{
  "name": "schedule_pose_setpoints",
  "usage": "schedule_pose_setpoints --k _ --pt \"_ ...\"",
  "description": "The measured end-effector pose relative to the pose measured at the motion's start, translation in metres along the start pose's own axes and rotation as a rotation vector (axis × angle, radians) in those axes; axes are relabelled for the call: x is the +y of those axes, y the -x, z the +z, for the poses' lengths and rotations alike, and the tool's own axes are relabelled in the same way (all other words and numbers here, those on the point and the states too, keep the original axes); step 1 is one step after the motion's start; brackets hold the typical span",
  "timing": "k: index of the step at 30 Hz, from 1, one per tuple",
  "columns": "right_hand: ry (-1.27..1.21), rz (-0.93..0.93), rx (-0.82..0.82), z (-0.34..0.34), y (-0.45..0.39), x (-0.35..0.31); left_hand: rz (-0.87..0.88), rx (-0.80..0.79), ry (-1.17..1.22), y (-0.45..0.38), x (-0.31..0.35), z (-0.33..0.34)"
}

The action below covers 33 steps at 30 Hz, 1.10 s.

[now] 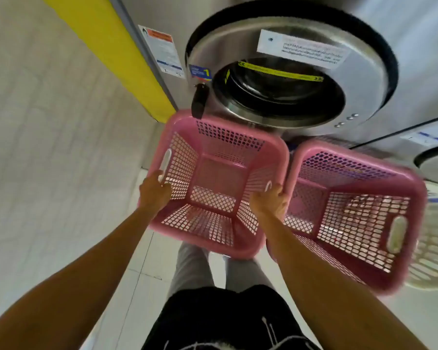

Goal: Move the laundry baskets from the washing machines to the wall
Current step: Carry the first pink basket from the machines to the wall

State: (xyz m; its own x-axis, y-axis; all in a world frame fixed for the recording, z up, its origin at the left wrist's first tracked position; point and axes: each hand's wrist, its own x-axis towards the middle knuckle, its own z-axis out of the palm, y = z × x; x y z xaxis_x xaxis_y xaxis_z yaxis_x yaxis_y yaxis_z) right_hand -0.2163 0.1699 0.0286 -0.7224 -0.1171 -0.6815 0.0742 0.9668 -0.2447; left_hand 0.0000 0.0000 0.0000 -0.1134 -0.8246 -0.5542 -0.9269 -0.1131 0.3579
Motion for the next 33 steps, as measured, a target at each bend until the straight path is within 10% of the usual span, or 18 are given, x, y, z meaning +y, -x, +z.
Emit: schedule_pose_setpoints --k 13,28,33 --pt "-0.129 -0.095 0.383 0.079 -0.017 0.035 0.113 0.032 0.005 -0.064 -0.04 0.005" --pt "0.094 -0.236 0.192 0.05 -0.025 0.033 -0.183 -0.308 -0.179 -0.057 -0.063 -0.035" --pt "0.273 -0.488 0.008 0.036 -0.03 0.023 -0.435 -0.11 -0.01 0.014 -0.102 -0.019"
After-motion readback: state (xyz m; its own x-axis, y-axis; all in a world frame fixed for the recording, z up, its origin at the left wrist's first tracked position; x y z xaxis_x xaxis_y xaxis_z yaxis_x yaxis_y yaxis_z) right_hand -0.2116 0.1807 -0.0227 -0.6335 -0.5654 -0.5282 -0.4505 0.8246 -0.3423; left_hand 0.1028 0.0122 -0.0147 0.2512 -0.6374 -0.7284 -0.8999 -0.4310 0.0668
